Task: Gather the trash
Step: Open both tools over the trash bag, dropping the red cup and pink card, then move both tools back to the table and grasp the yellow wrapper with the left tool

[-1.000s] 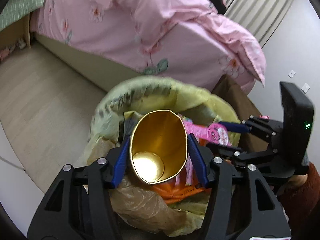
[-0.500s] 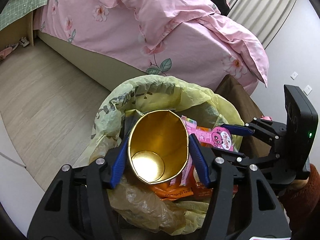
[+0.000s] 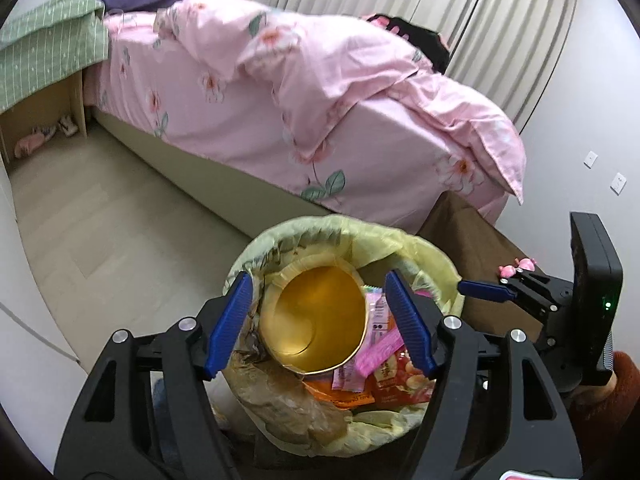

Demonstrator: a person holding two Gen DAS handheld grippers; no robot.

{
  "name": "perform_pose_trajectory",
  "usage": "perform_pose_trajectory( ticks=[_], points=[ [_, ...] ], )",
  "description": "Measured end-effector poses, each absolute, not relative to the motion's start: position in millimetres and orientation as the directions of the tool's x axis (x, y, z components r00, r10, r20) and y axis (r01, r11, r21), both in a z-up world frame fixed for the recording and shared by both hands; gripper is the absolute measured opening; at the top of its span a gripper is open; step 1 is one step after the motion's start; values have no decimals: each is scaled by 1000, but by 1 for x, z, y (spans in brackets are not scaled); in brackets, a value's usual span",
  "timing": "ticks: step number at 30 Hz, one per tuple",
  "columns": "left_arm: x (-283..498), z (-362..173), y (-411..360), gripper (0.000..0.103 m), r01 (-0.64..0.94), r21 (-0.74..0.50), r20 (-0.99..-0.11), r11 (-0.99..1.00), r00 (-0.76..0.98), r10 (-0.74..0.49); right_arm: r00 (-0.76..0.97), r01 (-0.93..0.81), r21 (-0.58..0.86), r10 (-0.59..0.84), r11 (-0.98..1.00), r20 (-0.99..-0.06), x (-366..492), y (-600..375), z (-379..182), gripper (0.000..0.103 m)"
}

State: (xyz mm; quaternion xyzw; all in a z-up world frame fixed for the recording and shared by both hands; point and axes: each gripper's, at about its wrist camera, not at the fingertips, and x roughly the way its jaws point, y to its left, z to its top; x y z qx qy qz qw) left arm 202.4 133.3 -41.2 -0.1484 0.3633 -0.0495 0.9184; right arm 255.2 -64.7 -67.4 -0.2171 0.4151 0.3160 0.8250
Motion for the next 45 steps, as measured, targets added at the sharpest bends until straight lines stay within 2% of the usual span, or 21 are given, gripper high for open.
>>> perform_pose_trajectory(
  ticks=[4, 8, 15, 20, 25, 28, 33, 36, 38, 41, 45],
  points=[
    [189, -15, 114, 65, 22, -268, -625, 963, 757, -191, 525, -643, -88, 354, 760, -774, 235, -99, -39, 62],
    [179, 5, 82, 65, 95, -262, -602, 960, 761, -240, 597, -560, -74, 340, 825, -726, 208, -150, -10, 62],
    [165, 7, 2, 65, 292, -324, -600, 900, 672, -434, 710, -335, -45, 220, 941, -669, 165, -262, 17, 62],
    [153, -22, -67, 65, 400, -391, -655, 829, 511, -556, 719, -203, -2, 148, 979, -679, 137, -330, 7, 67],
    [145, -60, -118, 65, 407, -476, -731, 780, 310, -608, 700, -181, 15, 140, 983, -700, 112, -366, -13, 67],
    [146, -78, -138, 65, 382, -502, -760, 776, 234, -606, 669, -180, 2, 124, 984, -733, 100, -377, -28, 67],
    [154, -84, -163, 65, 350, -453, -795, 820, 259, -549, 672, -150, -41, 71, 988, -737, 83, -383, -48, 67],
    [160, -85, -182, 53, 388, -410, -809, 825, 262, -526, 667, -101, -57, 25, 993, -744, 78, -388, -59, 67],
    [164, -83, -186, 33, 417, -352, -824, 838, 287, -489, 662, -92, -57, 18, 994, -750, 78, -388, -65, 67],
    [172, -82, -180, 26, 433, -307, -829, 848, 316, -461, 666, -90, 4, 63, 996, -744, 79, -389, -69, 67],
    [179, -76, -153, 26, 387, -234, -834, 892, 392, -389, 663, -77, 89, 118, 993, -739, 94, -388, -74, 67]
  ],
)
